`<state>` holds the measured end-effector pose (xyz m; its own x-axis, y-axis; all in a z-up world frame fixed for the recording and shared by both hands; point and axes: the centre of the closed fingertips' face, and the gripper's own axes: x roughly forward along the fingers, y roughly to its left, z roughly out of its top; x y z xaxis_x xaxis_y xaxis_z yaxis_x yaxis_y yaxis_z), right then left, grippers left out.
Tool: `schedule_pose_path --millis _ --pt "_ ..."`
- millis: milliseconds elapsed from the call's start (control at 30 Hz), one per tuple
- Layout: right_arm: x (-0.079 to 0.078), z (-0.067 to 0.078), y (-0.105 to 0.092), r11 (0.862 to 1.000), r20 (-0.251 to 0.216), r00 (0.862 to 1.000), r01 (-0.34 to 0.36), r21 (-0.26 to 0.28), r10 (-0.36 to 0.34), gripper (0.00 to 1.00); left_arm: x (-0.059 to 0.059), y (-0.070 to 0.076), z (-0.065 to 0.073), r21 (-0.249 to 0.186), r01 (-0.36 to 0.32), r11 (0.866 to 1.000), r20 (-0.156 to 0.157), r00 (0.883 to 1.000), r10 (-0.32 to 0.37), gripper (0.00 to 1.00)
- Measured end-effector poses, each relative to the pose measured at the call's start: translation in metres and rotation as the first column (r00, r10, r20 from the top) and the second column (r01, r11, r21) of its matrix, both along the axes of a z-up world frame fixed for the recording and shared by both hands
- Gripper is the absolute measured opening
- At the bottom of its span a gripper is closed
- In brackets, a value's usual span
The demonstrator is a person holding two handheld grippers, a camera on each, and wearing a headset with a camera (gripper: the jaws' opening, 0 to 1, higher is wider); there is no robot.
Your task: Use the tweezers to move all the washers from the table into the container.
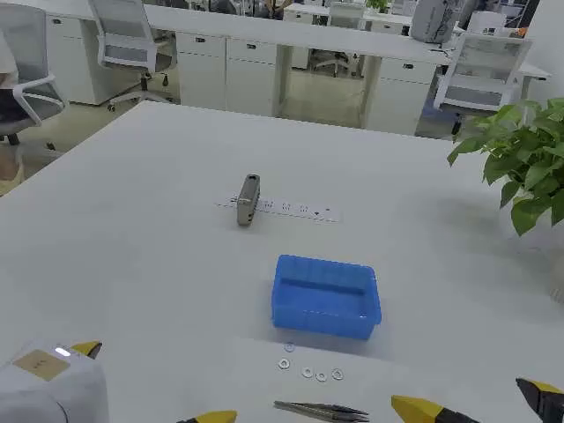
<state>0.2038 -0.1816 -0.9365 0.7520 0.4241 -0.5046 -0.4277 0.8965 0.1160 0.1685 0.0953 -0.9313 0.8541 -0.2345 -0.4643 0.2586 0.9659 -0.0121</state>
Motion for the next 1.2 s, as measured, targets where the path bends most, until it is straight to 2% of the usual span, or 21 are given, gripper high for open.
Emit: schedule_pose_path --millis 333,467,667,833,900,1200 --pt "0.004 0.006 0.002 1.0 0.011 1.0 0.008 0.001 -0.008 0.99 -0.005 0.0 0.003 -0.014 0.008 1.0 -0.009 1.0 -0.009 0.99" --pt "0.007 0.003 0.009 1.0 0.009 1.0 0.0 0.016 0.0 0.99 -0.004 0.002 0.002 -0.001 0.008 1.0 -0.006 1.0 -0.008 0.99" --pt "0.015 -0.001 0.015 0.999 0.005 0.999 -0.05 -0.007 0.05 0.99 0.001 0.008 0.003 -0.004 -0.028 1.0 0.007 1.0 0.028 0.99" --pt "0.019 0.001 0.018 0.997 0.002 0.997 -0.075 -0.001 0.075 0.99 0.002 0.006 0.002 0.004 -0.038 0.999 0.008 0.999 0.038 0.97" --pt "0.02 0.002 0.018 0.997 0.014 0.997 -0.079 -0.003 0.079 0.99 0.003 0.005 0.004 0.003 -0.039 0.999 0.019 0.999 0.039 0.98" --pt "0.021 0.0 0.014 0.997 0.018 0.997 -0.072 0.008 0.072 0.99 0.005 0.006 0.002 0.013 -0.043 0.999 0.019 0.999 0.042 0.99"
